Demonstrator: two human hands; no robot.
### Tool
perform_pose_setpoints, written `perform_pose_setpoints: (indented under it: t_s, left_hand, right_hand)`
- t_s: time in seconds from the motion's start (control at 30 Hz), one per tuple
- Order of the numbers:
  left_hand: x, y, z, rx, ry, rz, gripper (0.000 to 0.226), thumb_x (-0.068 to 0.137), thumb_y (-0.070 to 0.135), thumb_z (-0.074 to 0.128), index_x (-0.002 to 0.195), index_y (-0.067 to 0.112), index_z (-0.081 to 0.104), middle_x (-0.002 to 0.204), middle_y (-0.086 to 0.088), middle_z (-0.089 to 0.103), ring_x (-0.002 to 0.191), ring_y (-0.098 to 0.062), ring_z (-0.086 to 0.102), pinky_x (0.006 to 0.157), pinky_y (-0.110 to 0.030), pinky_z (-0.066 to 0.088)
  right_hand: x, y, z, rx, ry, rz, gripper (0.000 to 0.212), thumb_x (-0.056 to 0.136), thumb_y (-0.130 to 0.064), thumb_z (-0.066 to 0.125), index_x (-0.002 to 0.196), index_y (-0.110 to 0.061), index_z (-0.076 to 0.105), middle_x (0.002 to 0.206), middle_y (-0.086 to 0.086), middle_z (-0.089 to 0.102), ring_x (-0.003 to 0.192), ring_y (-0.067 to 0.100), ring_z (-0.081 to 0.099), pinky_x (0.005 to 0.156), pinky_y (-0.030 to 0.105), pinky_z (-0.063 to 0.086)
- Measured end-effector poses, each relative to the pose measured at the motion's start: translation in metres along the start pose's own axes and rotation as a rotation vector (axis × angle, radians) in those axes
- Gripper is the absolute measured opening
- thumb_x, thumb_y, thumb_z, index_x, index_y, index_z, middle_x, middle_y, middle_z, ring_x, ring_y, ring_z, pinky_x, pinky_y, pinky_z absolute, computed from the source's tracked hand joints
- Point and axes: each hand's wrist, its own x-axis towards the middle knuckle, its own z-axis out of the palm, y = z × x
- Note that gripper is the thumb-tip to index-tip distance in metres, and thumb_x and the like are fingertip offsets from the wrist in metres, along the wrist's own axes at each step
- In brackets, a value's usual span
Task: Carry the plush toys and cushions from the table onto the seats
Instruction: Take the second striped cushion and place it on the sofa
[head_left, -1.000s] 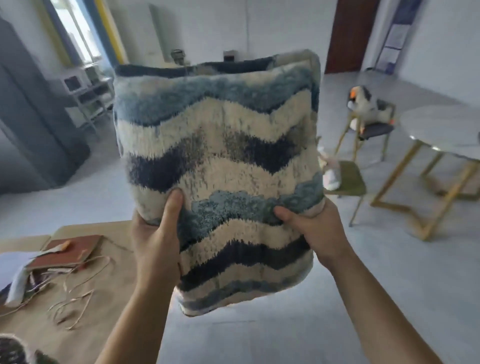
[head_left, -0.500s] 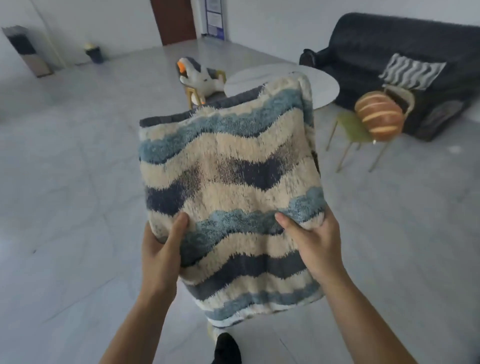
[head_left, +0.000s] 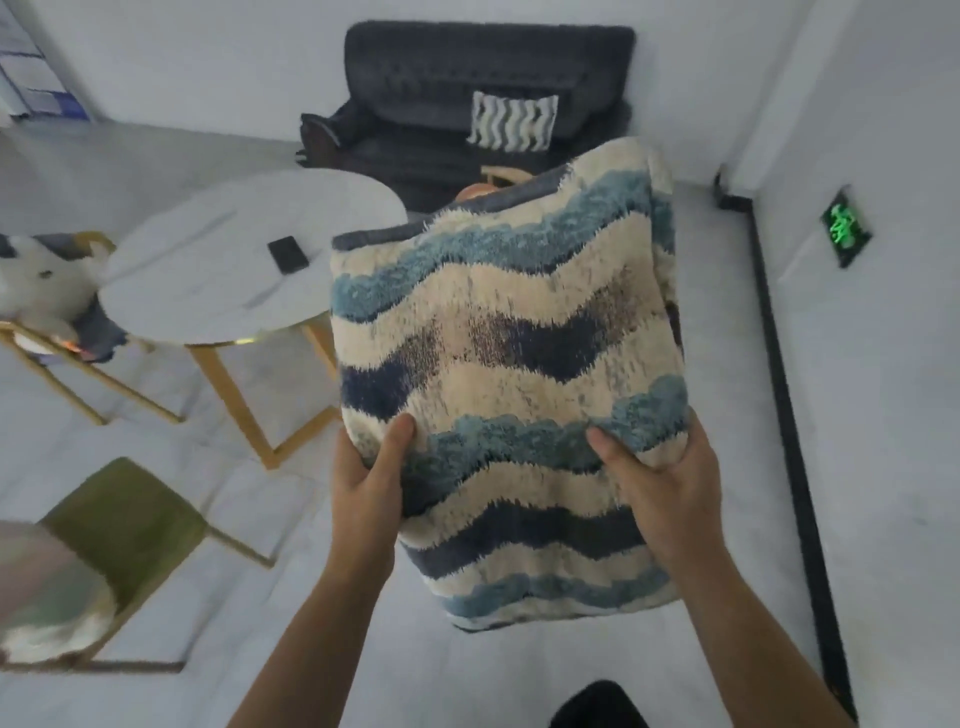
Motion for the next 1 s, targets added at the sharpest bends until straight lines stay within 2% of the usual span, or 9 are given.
perform_pose_setpoints:
  t_s: [0.1, 0.2, 0.37, 0.5, 0.67, 0.83, 1.0]
  left_hand:
    - [0.068, -0.014, 0.091, 0.063, -0.169, 0.005, 0.035, 0.097, 0.027, 0.065, 0.131, 0.029, 0.06, 0.12, 0.01, 0.075, 0.109, -0.007, 0.071, 0.088, -0.029, 0.059]
    - [0.136, -0.037, 0.181, 0.129, -0.231, -0.044, 0.036, 0.096, 0.03, 0.068, 0.13, 0.024, 0.06, 0.12, 0.003, 0.074, 0.111, -0.017, 0.071, 0.09, -0.039, 0.059]
    - [0.244, -0.045, 0.322, 0.136, -0.205, -0.139, 0.032, 0.096, 0.014, 0.066, 0.127, 0.015, 0.058, 0.117, -0.005, 0.072, 0.108, -0.023, 0.069, 0.082, -0.036, 0.057]
    - [0.333, -0.02, 0.397, 0.117, -0.155, -0.104, 0.037, 0.095, 0.015, 0.067, 0.13, 0.017, 0.057, 0.119, -0.004, 0.071, 0.107, -0.02, 0.07, 0.081, -0.036, 0.058]
    - [0.447, -0.022, 0.475, 0.066, -0.072, -0.069, 0.039, 0.095, 0.014, 0.067, 0.132, 0.023, 0.057, 0.123, -0.001, 0.071, 0.112, -0.02, 0.068, 0.092, -0.045, 0.057]
    - [0.582, -0.047, 0.568, 0.0, -0.019, -0.045, 0.039, 0.095, 0.011, 0.066, 0.13, 0.025, 0.059, 0.123, 0.003, 0.072, 0.114, -0.02, 0.068, 0.094, -0.045, 0.056]
    - [0.719, -0.031, 0.679, -0.018, -0.041, -0.075, 0.044, 0.094, 0.017, 0.069, 0.135, 0.027, 0.058, 0.126, 0.001, 0.072, 0.116, -0.023, 0.067, 0.102, -0.053, 0.053]
  right_hand:
    - [0.075, 0.034, -0.028, 0.014, 0.138, 0.046, 0.044, 0.08, -0.018, 0.083, 0.104, -0.042, 0.057, 0.09, -0.046, 0.065, 0.088, -0.022, 0.063, 0.07, 0.001, 0.049]
    - [0.161, 0.075, -0.05, 0.055, 0.206, 0.094, 0.042, 0.083, -0.014, 0.081, 0.103, -0.041, 0.056, 0.086, -0.047, 0.065, 0.084, -0.023, 0.062, 0.066, -0.001, 0.048]
    - [0.331, 0.103, -0.079, 0.076, 0.156, 0.148, 0.036, 0.087, -0.015, 0.078, 0.101, -0.04, 0.058, 0.088, -0.043, 0.067, 0.085, -0.02, 0.065, 0.069, 0.009, 0.054]
    - [0.466, 0.091, -0.083, 0.076, 0.079, 0.151, 0.036, 0.089, -0.016, 0.077, 0.105, -0.042, 0.06, 0.092, -0.039, 0.07, 0.089, -0.016, 0.067, 0.08, 0.021, 0.054]
    - [0.624, 0.105, -0.069, 0.054, -0.009, 0.094, 0.039, 0.086, -0.018, 0.079, 0.108, -0.042, 0.058, 0.094, -0.042, 0.069, 0.09, -0.018, 0.065, 0.074, 0.006, 0.053]
    - [0.791, 0.141, -0.04, 0.017, -0.019, 0.07, 0.038, 0.086, -0.015, 0.079, 0.11, -0.037, 0.059, 0.094, -0.037, 0.071, 0.091, -0.014, 0.068, 0.075, 0.008, 0.054]
    - [0.956, 0.142, -0.034, -0.002, 0.015, 0.072, 0.034, 0.087, -0.017, 0.078, 0.108, -0.037, 0.06, 0.094, -0.034, 0.072, 0.09, -0.011, 0.069, 0.074, 0.011, 0.056]
